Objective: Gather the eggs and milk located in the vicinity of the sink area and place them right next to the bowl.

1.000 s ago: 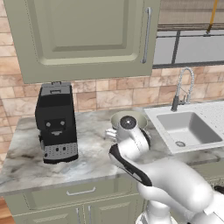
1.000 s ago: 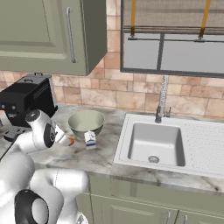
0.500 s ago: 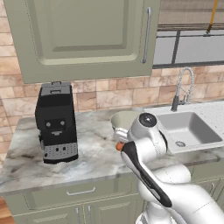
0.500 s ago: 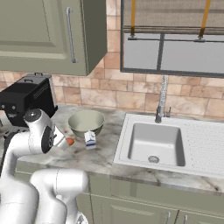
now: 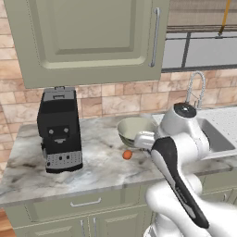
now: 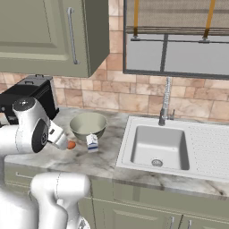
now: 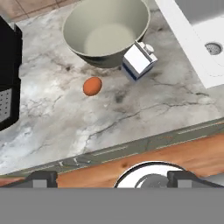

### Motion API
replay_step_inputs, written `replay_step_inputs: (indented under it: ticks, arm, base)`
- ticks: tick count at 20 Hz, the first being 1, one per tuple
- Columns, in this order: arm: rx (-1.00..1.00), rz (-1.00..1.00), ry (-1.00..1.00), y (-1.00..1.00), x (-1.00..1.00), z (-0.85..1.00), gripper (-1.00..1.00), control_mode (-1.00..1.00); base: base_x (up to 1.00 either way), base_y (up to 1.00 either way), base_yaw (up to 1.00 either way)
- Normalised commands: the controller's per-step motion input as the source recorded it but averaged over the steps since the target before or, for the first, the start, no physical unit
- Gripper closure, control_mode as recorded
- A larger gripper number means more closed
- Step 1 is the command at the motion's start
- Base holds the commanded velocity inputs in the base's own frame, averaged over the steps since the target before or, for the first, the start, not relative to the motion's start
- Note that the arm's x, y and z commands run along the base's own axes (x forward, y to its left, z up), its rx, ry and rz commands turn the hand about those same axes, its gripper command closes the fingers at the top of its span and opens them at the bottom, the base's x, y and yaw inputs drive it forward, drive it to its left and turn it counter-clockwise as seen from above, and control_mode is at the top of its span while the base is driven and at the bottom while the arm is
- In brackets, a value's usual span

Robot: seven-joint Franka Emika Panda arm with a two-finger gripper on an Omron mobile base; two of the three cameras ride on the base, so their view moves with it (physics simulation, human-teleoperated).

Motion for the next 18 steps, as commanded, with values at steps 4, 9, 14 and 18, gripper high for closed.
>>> replay_step_inputs:
  ticks: [4, 9, 14, 18]
  arm:
    - [0.07, 0.21, -0.25, -0.54, -0.92, 0.33, -1.00, -1.00]
    - [0.01, 0.16, -0.30, -0.25, -0.70, 0.05, -1.00, -1.00]
    - [0.00, 0.17, -0.31, -0.04, -0.50, 0.00, -1.00, -1.00]
    - [0.00, 0.18, -0.45, 0.00, -0.24, 0.00, -1.00, -1.00]
  base:
    - [0.00, 0.00, 0.00]
    - [0.00, 0.00, 0.00]
    - [0.00, 0.00, 0.00]
    - [0.00, 0.00, 0.00]
